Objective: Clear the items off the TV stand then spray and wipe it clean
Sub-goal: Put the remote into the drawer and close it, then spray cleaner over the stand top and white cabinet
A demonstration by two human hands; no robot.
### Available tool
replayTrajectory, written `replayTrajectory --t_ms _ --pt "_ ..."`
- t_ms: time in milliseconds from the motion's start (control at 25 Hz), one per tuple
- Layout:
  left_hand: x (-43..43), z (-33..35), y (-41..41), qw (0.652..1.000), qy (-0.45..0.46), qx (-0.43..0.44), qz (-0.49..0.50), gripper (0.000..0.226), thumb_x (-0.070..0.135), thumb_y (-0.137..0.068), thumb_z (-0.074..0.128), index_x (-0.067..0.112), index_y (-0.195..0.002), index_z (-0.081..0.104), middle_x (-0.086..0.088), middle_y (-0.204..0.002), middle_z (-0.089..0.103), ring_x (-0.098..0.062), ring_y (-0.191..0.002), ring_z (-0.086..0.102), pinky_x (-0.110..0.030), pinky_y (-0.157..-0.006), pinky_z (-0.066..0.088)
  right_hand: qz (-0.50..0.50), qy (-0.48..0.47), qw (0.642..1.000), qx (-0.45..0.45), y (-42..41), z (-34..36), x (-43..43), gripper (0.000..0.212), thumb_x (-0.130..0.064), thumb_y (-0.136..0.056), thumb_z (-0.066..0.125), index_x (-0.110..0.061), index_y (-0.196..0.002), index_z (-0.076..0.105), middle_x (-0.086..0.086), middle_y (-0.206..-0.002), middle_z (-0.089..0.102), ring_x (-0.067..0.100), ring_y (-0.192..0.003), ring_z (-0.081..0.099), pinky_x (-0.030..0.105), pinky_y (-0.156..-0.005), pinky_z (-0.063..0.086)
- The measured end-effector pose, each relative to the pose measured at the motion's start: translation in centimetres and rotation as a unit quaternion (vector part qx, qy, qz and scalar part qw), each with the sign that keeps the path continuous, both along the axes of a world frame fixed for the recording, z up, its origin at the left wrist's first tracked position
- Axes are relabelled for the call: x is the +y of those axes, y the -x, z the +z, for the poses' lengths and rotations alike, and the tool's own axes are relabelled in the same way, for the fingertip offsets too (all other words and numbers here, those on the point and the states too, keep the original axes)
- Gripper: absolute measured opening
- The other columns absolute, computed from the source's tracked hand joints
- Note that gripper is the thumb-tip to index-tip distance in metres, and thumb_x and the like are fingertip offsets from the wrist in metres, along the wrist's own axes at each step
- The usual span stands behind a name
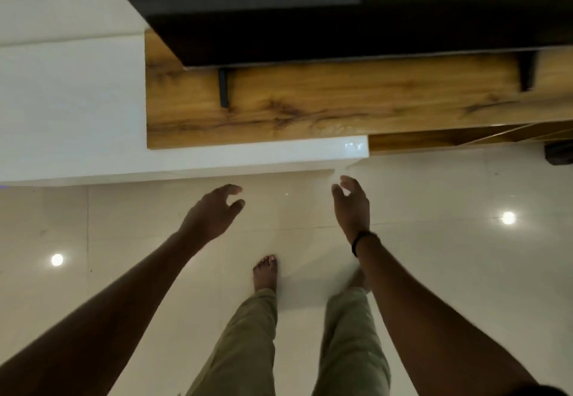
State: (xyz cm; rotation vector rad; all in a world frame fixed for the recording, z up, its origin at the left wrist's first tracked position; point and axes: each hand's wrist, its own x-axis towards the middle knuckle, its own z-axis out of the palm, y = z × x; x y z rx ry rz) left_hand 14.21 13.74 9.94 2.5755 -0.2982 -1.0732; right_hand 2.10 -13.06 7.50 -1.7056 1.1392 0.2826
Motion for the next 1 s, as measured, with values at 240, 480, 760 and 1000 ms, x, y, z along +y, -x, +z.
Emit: replayTrajectory --t_ms 240,480,760,1000 --pt "-16.4 15.0 7.2 0.997 0.071 0.003 -0.042 0.035 0.041 -0.102 0.057 0.033 -0.136 0.058 0.018 -0.139 0.061 -0.012 -0.103 0.066 -0.035 -0.101 0.05 0.078 0.064 0.994 -0.03 11.0 15.0 -13.4 0.052 -0.023 -0.102 0.058 -0.017 -0.152 0.046 0.003 -0.156 0.048 0.025 -0.144 0.044 0.045 -0.117 0.04" --pt "-37.7 25.2 12.5 0.975 0.198 -0.007 -0.102 0.026 0.043 -0.1 0.059 0.041 -0.126 0.059 0.019 -0.127 0.063 -0.012 -0.107 0.064 -0.028 -0.084 0.046 0.02 0.123 0.991 -0.054 20.0 25.4 -28.7 0.057 -0.022 -0.103 0.058 -0.011 -0.156 0.039 0.007 -0.161 0.039 0.029 -0.148 0.036 0.045 -0.119 0.036" --pt "-57.1 30.1 15.4 0.948 0.231 -0.006 -0.217 0.019 0.045 -0.097 0.059 0.049 -0.116 0.059 0.02 -0.101 0.065 0.001 -0.084 0.061 -0.022 -0.064 0.046 -0.1 0.19 0.974 -0.072 26.5 30.7 -43.2 0.052 -0.022 -0.102 0.059 -0.015 -0.152 0.044 0.005 -0.158 0.042 0.028 -0.144 0.039 0.045 -0.116 0.04" --pt "-71.8 29.5 16.1 0.938 0.229 0.008 -0.259 0.022 0.046 -0.096 0.059 0.047 -0.118 0.059 0.013 -0.105 0.067 -0.016 -0.096 0.068 -0.039 -0.084 0.059 -0.142 0.209 0.965 -0.065 27.2 31.3 -54.9 0.055 -0.023 -0.101 0.061 -0.017 -0.152 0.044 0.003 -0.154 0.044 0.022 -0.137 0.047 0.038 -0.114 0.043"
